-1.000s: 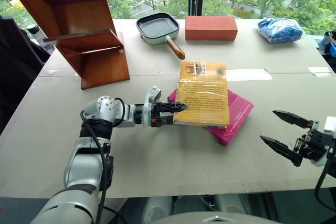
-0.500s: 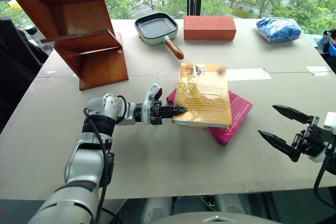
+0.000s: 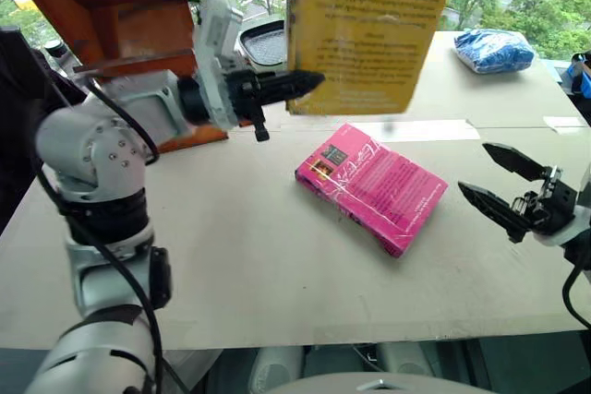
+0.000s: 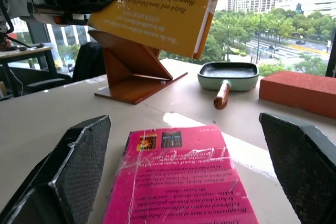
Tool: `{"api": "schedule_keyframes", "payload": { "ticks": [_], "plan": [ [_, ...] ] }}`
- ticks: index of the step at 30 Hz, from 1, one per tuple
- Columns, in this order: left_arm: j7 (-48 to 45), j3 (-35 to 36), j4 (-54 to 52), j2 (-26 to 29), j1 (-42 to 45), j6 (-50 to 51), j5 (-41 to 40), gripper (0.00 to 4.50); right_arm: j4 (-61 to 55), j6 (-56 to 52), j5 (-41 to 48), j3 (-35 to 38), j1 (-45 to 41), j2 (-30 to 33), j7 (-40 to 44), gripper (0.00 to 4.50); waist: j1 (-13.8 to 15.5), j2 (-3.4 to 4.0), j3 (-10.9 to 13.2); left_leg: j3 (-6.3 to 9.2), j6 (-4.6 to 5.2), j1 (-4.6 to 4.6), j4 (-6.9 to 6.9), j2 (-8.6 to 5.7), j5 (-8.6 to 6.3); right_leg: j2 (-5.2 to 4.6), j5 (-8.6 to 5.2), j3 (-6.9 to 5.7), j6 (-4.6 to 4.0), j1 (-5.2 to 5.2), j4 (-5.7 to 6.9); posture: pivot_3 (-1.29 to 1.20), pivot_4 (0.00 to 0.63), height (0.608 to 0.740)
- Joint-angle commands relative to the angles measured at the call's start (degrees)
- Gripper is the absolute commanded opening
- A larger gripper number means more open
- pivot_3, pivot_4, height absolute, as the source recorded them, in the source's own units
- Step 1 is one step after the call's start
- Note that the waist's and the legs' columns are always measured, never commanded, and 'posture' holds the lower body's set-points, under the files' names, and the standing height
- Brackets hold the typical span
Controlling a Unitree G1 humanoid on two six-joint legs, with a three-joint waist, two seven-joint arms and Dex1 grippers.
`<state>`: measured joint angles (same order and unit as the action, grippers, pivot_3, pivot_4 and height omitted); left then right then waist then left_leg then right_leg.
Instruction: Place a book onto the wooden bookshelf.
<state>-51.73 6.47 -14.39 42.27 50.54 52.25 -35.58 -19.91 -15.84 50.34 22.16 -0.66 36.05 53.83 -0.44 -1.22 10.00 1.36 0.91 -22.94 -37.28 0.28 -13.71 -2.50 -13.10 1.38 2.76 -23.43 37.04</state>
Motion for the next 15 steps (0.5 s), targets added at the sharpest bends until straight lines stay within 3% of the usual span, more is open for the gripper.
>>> {"api": "schedule_keyframes", "payload": {
  "ticks": [1,5,9,15],
  "plan": [
    [-2.0,-6.5,1.9,13.9,0.0,-21.4,20.2,0.02,1.5,-1.5,3.1,-0.4,-5.8,-0.2,0.4,4.5,-0.4,0.02,0.1,-0.07,0.0,0.01,0.02,0.01,0.0,0.1,0.0,0.08,-0.01,-0.03,-0.01,0.0,0.15,0.74],
    [0.8,-8.2,7.5,23.7,2.5,-32.8,32.6,0.02,2.4,-4.0,4.9,-2.6,-11.5,-1.4,0.3,4.5,-0.3,0.05,0.2,-0.05,0.0,-0.03,0.12,0.13,0.0,0.29,0.0,0.09,-0.02,-0.12,-0.01,0.0,0.15,0.74],
    [4.5,-6.7,15.9,31.4,-1.4,-43.4,42.4,0.02,2.8,-7.0,6.0,-5.4,-15.9,-2.1,1.0,4.5,-0.3,-0.03,0.3,-0.05,0.01,-0.17,0.07,0.16,0.0,0.3,-0.01,-0.05,-0.01,-0.17,-0.03,0.0,0.15,0.74],
    [5.7,-4.9,21.7,37.5,-6.9,-46.9,48.3,0.02,2.7,-8.6,5.9,-6.7,-19.3,-3.0,0.9,4.5,-0.2,-0.04,0.3,-0.11,0.01,-0.44,-0.04,0.25,-0.01,0.27,0.0,-0.19,0.0,-0.32,-0.05,0.0,0.15,0.74]
  ]
}}
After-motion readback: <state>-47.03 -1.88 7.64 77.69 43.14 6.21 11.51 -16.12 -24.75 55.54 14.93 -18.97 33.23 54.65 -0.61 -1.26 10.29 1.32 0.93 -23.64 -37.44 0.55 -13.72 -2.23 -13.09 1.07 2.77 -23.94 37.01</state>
